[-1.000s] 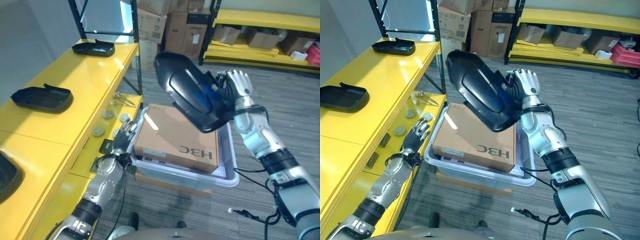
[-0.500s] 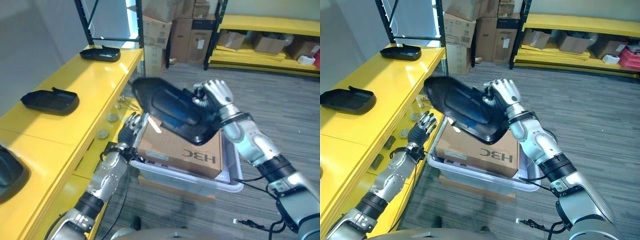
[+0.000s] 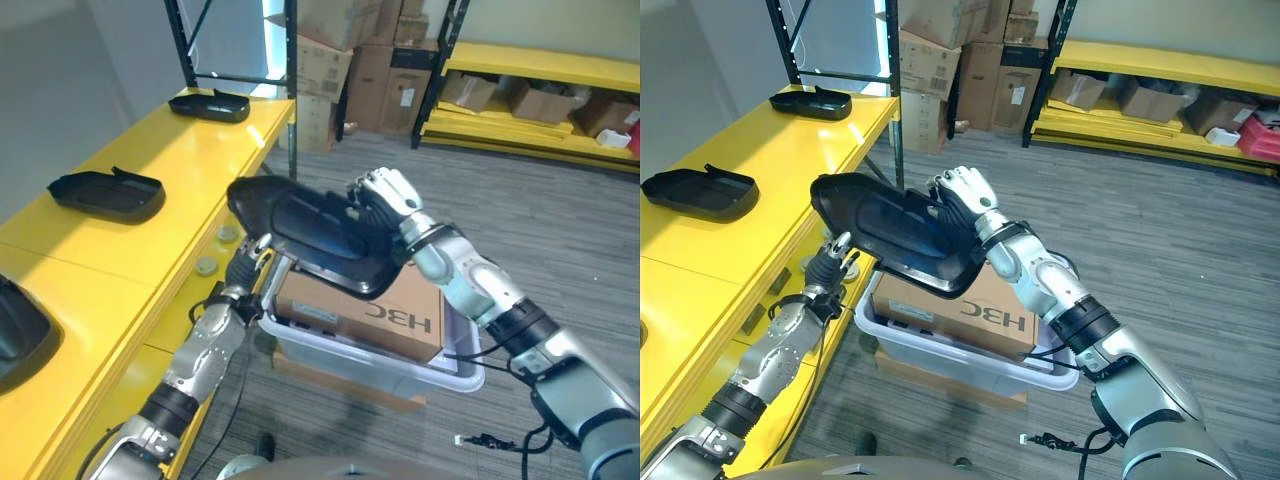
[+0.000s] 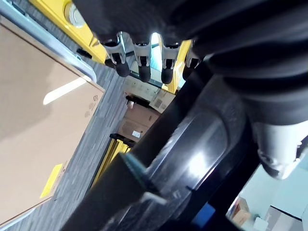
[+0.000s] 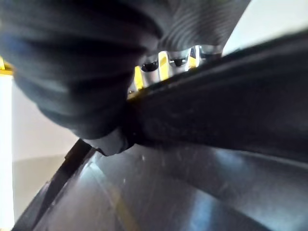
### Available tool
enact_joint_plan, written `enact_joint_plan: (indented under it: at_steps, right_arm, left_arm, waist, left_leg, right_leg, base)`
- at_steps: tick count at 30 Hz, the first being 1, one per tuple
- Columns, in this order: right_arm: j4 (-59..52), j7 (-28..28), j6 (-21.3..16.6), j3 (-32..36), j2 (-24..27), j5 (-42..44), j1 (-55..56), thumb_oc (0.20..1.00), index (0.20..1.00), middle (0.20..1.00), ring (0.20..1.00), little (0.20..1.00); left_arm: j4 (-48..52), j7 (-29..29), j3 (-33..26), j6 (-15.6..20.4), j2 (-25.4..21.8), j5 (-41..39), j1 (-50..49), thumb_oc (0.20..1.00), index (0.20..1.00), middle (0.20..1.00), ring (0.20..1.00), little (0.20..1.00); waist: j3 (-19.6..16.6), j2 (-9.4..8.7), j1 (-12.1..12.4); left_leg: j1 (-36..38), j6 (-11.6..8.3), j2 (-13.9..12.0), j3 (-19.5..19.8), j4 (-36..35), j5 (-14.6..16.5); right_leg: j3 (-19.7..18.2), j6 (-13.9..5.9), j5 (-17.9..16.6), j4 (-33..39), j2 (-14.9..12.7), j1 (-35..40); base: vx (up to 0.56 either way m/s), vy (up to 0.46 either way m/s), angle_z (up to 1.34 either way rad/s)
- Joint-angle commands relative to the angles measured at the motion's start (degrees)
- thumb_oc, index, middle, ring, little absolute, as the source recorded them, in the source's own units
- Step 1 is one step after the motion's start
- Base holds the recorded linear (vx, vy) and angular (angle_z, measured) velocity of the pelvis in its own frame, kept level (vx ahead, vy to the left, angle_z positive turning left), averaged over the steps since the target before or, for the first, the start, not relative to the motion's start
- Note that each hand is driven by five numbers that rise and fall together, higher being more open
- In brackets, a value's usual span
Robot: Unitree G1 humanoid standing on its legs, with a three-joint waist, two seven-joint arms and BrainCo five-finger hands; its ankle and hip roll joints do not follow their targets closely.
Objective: Move parts from the plastic box to the shelf.
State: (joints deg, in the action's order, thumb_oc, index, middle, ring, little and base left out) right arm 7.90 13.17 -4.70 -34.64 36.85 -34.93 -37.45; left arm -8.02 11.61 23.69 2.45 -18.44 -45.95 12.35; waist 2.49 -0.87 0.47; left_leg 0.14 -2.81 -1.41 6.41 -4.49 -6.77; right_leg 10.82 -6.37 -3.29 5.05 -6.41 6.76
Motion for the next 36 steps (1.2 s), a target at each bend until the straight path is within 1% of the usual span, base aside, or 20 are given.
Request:
enact_joint_plan:
  at_steps: [1,7,8,9,12,16,18,19,20,21,23,25,27,28,30,31,32,33,34,36]
  right_arm:
    - [-2.4,0.9,-3.1,-2.8,-3.5,3.0,-6.5,0.200,0.200,0.200,0.200,0.200]
    - [-7.0,0.1,-4.1,-3.1,-6.7,5.7,-5.4,0.200,0.200,0.200,0.200,0.200]
    - [-7.2,0.1,-4.0,-3.1,-7.0,6.0,-5.1,0.200,0.200,0.200,0.200,0.200]
    - [-7.9,-0.1,-4.3,-3.2,-7.6,6.5,-4.6,0.200,0.200,0.200,0.200,0.200]
    - [-8.1,-0.3,-4.6,-3.1,-8.3,7.2,-3.7,0.200,0.200,0.200,0.200,0.200]
    - [-9.4,-0.2,-5.1,-1.7,-8.8,8.4,-0.1,0.200,0.200,0.200,0.200,0.200]
    - [-10.1,-0.2,-5.8,-0.9,-9.1,10.0,2.1,0.200,0.200,0.200,0.200,0.200]
    - [-10.5,-0.9,-6.3,-0.5,-8.9,11.2,4.2,0.200,0.200,0.200,0.200,0.200]
    - [-10.9,-0.9,-6.5,0.2,-8.9,12.4,5.5,0.545,0.545,0.545,0.545,0.545]
    - [-11.3,-0.6,-6.8,1.3,-9.1,13.9,6.9,1.000,1.000,1.000,1.000,1.000]
    - [-11.7,0.2,-6.7,4.1,-9.3,15.6,10.2,1.000,1.000,1.000,1.000,1.000]
    - [-12.7,1.1,-6.7,8.1,-9.4,18.1,14.3,1.000,1.000,1.000,1.000,1.000]
    - [-12.7,2.3,-7.2,13.2,-9.9,21.0,19.4,1.000,1.000,1.000,1.000,1.000]
    - [-12.9,2.4,-7.4,15.0,-10.0,22.3,21.8,1.000,1.000,1.000,1.000,1.000]
    - [-10.4,3.9,-7.8,21.4,-10.9,24.8,29.6,1.000,1.000,1.000,1.000,1.000]
    - [-6.9,4.9,-7.7,24.9,-11.2,24.6,34.3,1.000,1.000,1.000,1.000,1.000]
    - [-4.2,5.2,-7.5,25.9,-11.1,24.0,36.4,1.000,1.000,1.000,1.000,1.000]
    - [-4.1,5.3,-7.6,25.9,-11.1,24.0,36.5,1.000,1.000,1.000,1.000,1.000]
    - [0.7,4.5,-7.4,26.6,-11.3,24.3,39.4,1.000,1.000,1.000,1.000,1.000]
    - [6.8,2.3,-6.8,26.0,-11.4,25.1,41.8,1.000,1.000,1.000,1.000,1.000]
  left_arm:
    - [-0.9,-2.4,4.2,2.1,2.1,0.1,8.2,1.000,1.000,1.000,1.000,1.000]
    - [-2.0,-1.2,3.4,2.4,3.5,-2.0,7.6,1.000,1.000,1.000,1.000,1.000]
    - [-1.9,-1.0,3.2,2.5,3.6,-2.2,7.5,0.395,0.395,0.395,0.395,0.395]
    - [-1.7,-0.4,2.6,2.9,4.0,-2.1,7.5,0.200,0.200,0.200,0.200,0.200]
    - [-1.2,-0.5,1.9,3.4,4.4,-1.5,7.1,0.200,0.200,0.200,0.200,0.200]
    - [0.2,1.7,-1.7,6.5,6.3,-0.3,6.2,0.200,0.200,0.200,0.200,0.200]
    - [0.6,2.5,-3.0,7.4,6.7,1.2,5.7,0.200,0.200,0.200,0.200,0.200]
    - [0.9,3.6,-4.3,8.2,6.6,4.1,5.6,0.200,0.200,0.200,0.200,0.200]
    - [1.0,4.2,-4.8,8.7,6.7,4.9,5.2,0.200,0.200,0.200,0.200,0.200]
    - [0.8,4.9,-5.5,8.9,6.7,6.1,5.2,0.200,0.200,0.200,0.200,0.200]
    - [1.2,5.9,-7.0,9.4,6.3,8.7,4.9,0.200,0.200,0.200,0.200,0.200]
    - [2.7,7.5,-9.1,9.8,5.0,13.6,4.3,0.200,0.200,0.200,0.200,0.200]
    - [5.4,8.5,-11.9,9.9,2.6,22.5,2.9,0.200,0.200,0.200,0.200,0.200]
    - [6.2,9.9,-12.9,10.1,2.2,25.1,2.0,0.200,0.200,0.200,0.200,0.200]
    - [9.7,12.1,-16.3,9.7,-0.8,37.6,-0.6,0.200,0.200,0.200,0.200,0.200]
    - [11.6,13.6,-18.4,9.4,-2.6,44.2,-2.2,0.200,0.200,0.200,0.200,0.200]
    - [12.2,13.9,-19.4,9.2,-3.5,46.9,-2.8,0.200,0.200,0.200,0.200,0.200]
    - [12.2,13.9,-19.3,9.1,-3.5,46.9,-2.9,0.200,0.200,0.200,0.200,0.200]
    - [13.6,14.1,-20.4,9.2,-4.9,51.3,-4.0,0.200,0.200,0.200,0.200,0.200]
    - [15.6,13.1,-21.4,10.0,-5.8,52.5,-4.9,0.200,0.200,0.200,0.200,0.200]
  waist:
    - [-3.1,-0.91,1.3]
    - [-3.4,-0.70,1.4]
    - [-3.5,-0.69,1.4]
    - [-3.4,-0.79,1.5]
    - [-3.4,-0.98,1.6]
    - [-3.2,-1.41,1.5]
    - [-3.0,-1.56,1.4]
    - [-3.0,-1.70,1.3]
    - [-2.9,-1.74,1.2]
    - [-2.9,-1.75,1.1]
    - [-2.9,-1.72,0.8]
    - [-2.8,-1.73,0.5]
    - [-2.7,-1.71,0.0]
    - [-2.7,-1.69,-0.1]
    - [-2.8,-1.51,-0.8]
    - [-2.8,-1.40,-1.1]
    - [-2.8,-1.35,-1.3]
    - [-2.9,-1.36,-1.2]
    - [-2.7,-1.34,-1.4]
    - [-2.5,-1.39,-1.3]
  left_leg:
    - [-0.4,-0.60,-1.8,1.2,2.3,5.9]
    - [-0.6,-0.43,-1.3,1.5,2.5,5.9]
    - [-0.6,-0.43,-1.3,1.5,2.4,5.9]
    - [-0.7,-0.45,-1.3,1.5,2.5,5.9]
    - [-0.7,-0.45,-1.3,1.6,2.4,5.9]
    - [-0.8,-0.40,-1.3,1.6,2.5,5.9]
    - [-0.7,-0.37,-1.3,1.6,2.6,6.0]
    - [-0.7,-0.39,-1.3,1.6,2.7,6.1]
    - [-0.7,-0.36,-1.3,1.5,2.7,6.1]
    - [-0.7,-0.31,-1.2,1.4,2.8,6.2]
    - [-0.6,-0.25,-1.2,1.2,2.8,6.2]
    - [-0.3,-0.29,-1.3,0.8,2.7,6.7]
    - [-0.5,-0.16,-1.1,0.4,2.8,6.4]
    - [-0.4,-0.13,-1.1,0.2,2.7,6.4]
    - [-0.1,0.04,-1.1,-0.4,2.6,6.7]
    - [0.1,0.12,-1.1,-0.8,2.6,6.9]
    - [0.2,0.11,-1.1,-1.0,2.7,7.0]
    - [0.3,0.11,-1.1,-1.0,2.6,7.0]
    - [0.3,0.13,-1.1,-1.2,2.6,7.1]
    - [0.8,0.00,-1.2,-1.2,2.7,7.6]
  right_leg:
    - [0.9,-1.42,6.3,-3.3,-1.9,-0.2]
    - [1.3,-1.48,6.3,-3.3,-2.2,-0.1]
    - [1.3,-1.47,6.3,-3.3,-2.2,-0.1]
    - [1.4,-1.42,6.3,-3.3,-2.3,-0.2]
    - [1.5,-1.34,6.3,-3.3,-2.2,-0.2]
    - [1.2,-1.31,6.4,-3.3,-2.2,-0.2]
    - [1.1,-1.30,6.5,-3.3,-2.2,-0.2]
    - [1.1,-1.29,6.5,-3.3,-2.2,-0.1]
    - [1.0,-1.31,6.5,-3.3,-2.2,-0.1]
    - [0.9,-1.35,6.5,-3.2,-2.2,-0.1]
    - [0.8,-1.45,6.5,-3.2,-2.3,-0.2]
    - [0.6,-1.51,6.7,-3.2,-2.3,-0.1]
    - [0.4,-1.64,6.4,-3.4,-2.5,-0.5]
    - [0.3,-1.65,6.4,-3.4,-2.6,-0.5]
    - [-0.2,-1.73,6.3,-3.5,-2.7,-0.6]
    - [-0.4,-1.84,6.4,-3.7,-2.8,-0.6]
    - [-0.4,-1.86,6.4,-3.7,-2.8,-0.6]
    - [-0.5,-1.86,6.4,-3.7,-2.8,-0.6]
    - [-0.6,-1.90,6.4,-3.8,-2.9,-0.7]
    - [-0.7,-1.90,6.9,-3.8,-2.8,-0.5]
  base:
    - [0.00,0.008,0.08]
    - [0.00,0.014,0.07]
    - [0.00,0.014,0.07]
    - [0.00,0.000,0.00]
    - [0.00,0.000,0.00]
    - [0.00,0.000,0.00]
    - [0.00,0.000,0.00]
    - [0.00,-0.001,-0.03]
    - [0.00,0.000,0.00]
    - [0.00,0.000,0.00]
    - [0.00,0.000,0.00]
    - [0.02,0.002,0.00]
    - [0.00,0.012,-0.04]
    - [0.00,0.026,-0.11]
    - [0.04,0.020,-0.13]
    - [0.03,0.010,-0.17]
    - [0.02,0.001,-0.16]
    - [0.01,-0.007,-0.09]
    - [0.00,-0.011,-0.06]
    - [0.03,-0.034,-0.06]
